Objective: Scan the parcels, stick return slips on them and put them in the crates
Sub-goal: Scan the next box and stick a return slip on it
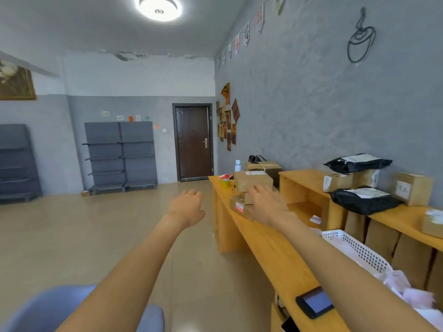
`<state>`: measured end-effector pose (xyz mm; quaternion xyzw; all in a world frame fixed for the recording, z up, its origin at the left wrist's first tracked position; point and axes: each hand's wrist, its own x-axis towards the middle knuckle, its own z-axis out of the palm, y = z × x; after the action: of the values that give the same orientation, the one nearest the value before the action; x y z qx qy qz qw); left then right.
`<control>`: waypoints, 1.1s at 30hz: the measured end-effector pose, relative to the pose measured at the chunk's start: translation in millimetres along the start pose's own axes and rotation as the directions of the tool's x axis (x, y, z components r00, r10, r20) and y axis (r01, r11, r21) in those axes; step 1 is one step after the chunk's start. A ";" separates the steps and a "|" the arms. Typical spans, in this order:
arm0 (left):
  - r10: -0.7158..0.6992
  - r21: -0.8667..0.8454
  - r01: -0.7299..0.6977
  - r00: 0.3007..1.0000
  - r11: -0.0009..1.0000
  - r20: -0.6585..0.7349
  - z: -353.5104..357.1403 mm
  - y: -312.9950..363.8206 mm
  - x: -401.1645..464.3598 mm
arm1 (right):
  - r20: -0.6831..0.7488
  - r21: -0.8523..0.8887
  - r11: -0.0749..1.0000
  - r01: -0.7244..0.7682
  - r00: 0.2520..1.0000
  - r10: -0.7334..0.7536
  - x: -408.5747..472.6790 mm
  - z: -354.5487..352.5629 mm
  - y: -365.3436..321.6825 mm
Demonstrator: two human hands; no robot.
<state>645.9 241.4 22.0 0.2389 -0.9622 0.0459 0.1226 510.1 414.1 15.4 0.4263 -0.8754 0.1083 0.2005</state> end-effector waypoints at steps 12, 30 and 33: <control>0.203 -0.053 -0.200 0.976 0.978 0.076 119.9 -3.0 255.1 | 0.120 -0.155 0.971 -0.182 0.972 0.202 188.6 142.0 108.4; 0.357 -0.012 -0.357 0.934 0.934 0.029 237.8 -45.3 663.4 | 0.113 -0.325 0.890 -0.320 0.921 0.373 473.7 294.8 231.7; 0.433 -0.018 -0.433 0.901 0.901 0.039 275.9 -54.7 729.7 | 0.113 -0.396 0.829 -0.395 0.875 0.471 505.0 327.2 247.5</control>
<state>-11.9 -174.6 -54.7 0.0197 -0.9938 0.0624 0.0903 -50.9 92.8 -58.7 0.1801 -0.9700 -0.0562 0.1535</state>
